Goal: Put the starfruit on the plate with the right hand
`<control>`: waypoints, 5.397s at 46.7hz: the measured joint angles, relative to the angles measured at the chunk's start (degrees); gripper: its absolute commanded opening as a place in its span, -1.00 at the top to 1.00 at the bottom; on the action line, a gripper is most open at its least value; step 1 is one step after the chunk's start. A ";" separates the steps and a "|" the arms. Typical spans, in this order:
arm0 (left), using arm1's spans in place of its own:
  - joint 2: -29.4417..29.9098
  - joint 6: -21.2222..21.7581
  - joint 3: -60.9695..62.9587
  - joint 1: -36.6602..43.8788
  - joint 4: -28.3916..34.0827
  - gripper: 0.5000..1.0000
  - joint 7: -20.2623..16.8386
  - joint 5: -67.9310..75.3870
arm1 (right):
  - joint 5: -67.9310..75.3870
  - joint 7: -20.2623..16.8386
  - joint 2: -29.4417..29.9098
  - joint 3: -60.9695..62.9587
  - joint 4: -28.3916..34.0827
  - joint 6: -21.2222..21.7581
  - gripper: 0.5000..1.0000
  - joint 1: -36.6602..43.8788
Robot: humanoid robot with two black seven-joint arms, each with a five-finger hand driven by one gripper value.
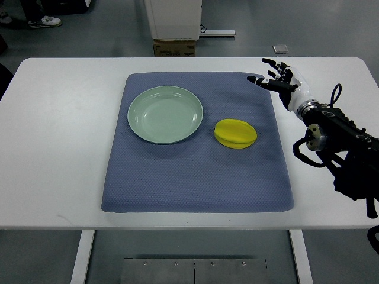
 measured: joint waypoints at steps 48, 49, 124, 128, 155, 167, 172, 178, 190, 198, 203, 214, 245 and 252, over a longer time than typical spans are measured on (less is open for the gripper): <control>0.00 0.00 0.00 0.00 -0.01 -1.00 0.00 0.00 | -0.31 -0.04 -0.65 -0.73 0.51 0.55 -1.00 0.81; 0.00 0.00 0.00 0.00 -0.01 -1.00 0.00 0.00 | -0.41 -0.04 -0.77 -1.10 0.56 0.58 -1.00 0.84; 0.00 -0.01 0.00 0.00 -0.02 -1.00 0.00 -0.01 | -19.14 4.60 -12.03 -37.48 20.57 2.21 -1.00 12.03; 0.00 -0.01 0.00 0.00 -0.01 -1.00 0.00 -0.02 | -20.21 4.94 -12.05 -38.55 20.57 2.21 -1.00 12.56; 0.00 -0.01 0.00 0.00 -0.01 -1.00 0.00 -0.01 | -22.96 5.51 -11.82 -41.73 20.21 1.96 -0.99 13.25; 0.00 -0.01 0.00 -0.01 -0.01 -1.00 0.00 0.01 | -22.99 5.41 -11.53 -42.34 19.69 1.27 -0.98 12.83; 0.00 -0.01 0.00 0.00 -0.01 -1.00 0.00 0.02 | -22.99 5.41 -11.52 -42.89 18.57 1.24 -0.98 12.81; 0.00 -0.01 0.00 0.00 -0.01 -1.00 0.00 0.01 | -22.99 5.41 -11.36 -43.01 18.09 1.23 -0.97 12.83; 0.00 -0.01 0.00 0.00 -0.01 -1.00 0.00 0.01 | -22.99 5.41 -11.16 -43.38 18.09 1.23 -0.82 12.62; 0.00 -0.01 0.00 0.00 -0.01 -1.00 0.00 -0.01 | -22.99 5.41 -11.09 -43.97 17.68 1.23 -0.73 12.45; 0.00 -0.01 0.00 0.00 -0.01 -1.00 0.00 -0.02 | -22.98 5.41 -11.08 -44.16 17.24 1.24 -0.67 12.35; 0.00 -0.01 0.00 0.00 -0.01 -1.00 0.00 -0.02 | -22.98 5.41 -10.40 -44.17 16.78 1.25 -0.43 11.87; 0.00 -0.01 0.00 0.00 -0.01 -1.00 0.00 0.00 | -22.06 5.25 -10.44 -43.85 15.46 1.42 1.00 12.24; 0.00 -0.01 0.00 0.00 -0.01 -1.00 0.00 0.01 | -21.70 5.15 -10.72 -43.31 15.45 1.43 1.00 13.16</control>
